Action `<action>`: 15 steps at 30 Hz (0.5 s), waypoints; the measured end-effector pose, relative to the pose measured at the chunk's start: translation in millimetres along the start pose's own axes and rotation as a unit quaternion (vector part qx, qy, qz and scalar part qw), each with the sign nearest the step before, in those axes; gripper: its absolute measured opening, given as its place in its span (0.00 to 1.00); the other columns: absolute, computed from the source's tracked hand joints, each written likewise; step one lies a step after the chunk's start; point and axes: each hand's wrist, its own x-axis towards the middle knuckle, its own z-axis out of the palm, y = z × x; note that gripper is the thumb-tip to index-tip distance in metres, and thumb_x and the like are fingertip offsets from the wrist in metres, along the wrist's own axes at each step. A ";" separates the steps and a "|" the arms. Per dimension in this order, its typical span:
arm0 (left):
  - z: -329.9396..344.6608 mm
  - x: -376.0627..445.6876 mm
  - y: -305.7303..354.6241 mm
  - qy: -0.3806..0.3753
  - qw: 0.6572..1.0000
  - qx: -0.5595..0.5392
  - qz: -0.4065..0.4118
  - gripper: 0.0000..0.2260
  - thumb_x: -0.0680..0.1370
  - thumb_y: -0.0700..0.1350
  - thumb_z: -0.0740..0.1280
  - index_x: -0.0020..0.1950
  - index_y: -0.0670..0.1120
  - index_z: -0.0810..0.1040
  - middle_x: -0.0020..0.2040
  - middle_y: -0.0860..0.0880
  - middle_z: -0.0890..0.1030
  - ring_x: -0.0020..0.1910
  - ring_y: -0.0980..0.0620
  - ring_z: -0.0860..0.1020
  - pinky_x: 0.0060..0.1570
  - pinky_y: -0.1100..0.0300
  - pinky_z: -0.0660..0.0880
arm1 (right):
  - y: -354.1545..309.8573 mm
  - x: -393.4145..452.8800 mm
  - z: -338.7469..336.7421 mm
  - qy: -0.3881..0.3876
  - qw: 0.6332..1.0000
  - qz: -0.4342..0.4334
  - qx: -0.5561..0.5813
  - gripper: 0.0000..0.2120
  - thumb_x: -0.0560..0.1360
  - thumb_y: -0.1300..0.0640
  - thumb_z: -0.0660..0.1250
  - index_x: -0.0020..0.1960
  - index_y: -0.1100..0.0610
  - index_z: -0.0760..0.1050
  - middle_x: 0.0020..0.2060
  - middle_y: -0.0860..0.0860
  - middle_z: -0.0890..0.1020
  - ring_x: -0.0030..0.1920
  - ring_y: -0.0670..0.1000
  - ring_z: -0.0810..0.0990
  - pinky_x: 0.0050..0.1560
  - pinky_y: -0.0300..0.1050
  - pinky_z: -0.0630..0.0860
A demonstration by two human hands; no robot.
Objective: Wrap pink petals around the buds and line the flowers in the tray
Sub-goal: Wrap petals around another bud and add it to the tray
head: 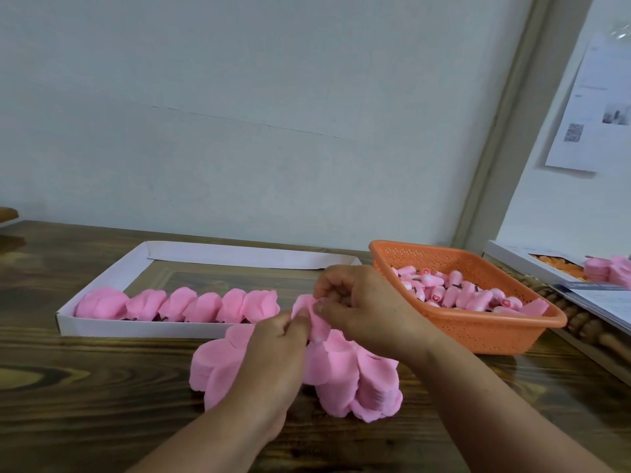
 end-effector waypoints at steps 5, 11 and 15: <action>-1.4 -5.6 5.6 -0.065 0.997 -0.005 0.038 0.13 0.79 0.46 0.59 0.41 0.41 0.78 0.44 0.43 0.80 0.49 0.45 0.77 0.47 0.56 0.70 | -0.4 2.9 -3.5 0.011 1.000 0.010 0.000 0.12 0.73 0.66 0.64 0.35 0.53 0.71 0.27 0.52 0.77 0.24 0.46 0.70 0.29 0.41 0.70; -2.5 -7.1 7.4 -0.078 0.993 0.048 0.074 0.06 0.79 0.43 0.65 0.48 0.51 0.82 0.43 0.54 0.85 0.46 0.58 0.81 0.47 0.64 0.77 | 3.4 5.3 -2.1 0.035 0.998 0.022 0.044 0.11 0.72 0.69 0.64 0.35 0.56 0.72 0.21 0.49 0.73 0.18 0.43 0.72 0.22 0.34 0.66; -5.4 -6.0 6.4 -0.090 0.993 0.040 0.065 0.08 0.79 0.40 0.64 0.48 0.48 0.83 0.41 0.53 0.85 0.40 0.61 0.81 0.37 0.73 0.74 | 10.8 4.7 -5.2 0.008 0.995 0.027 0.092 0.09 0.73 0.68 0.66 0.41 0.54 0.73 0.19 0.46 0.74 0.18 0.45 0.70 0.28 0.38 0.69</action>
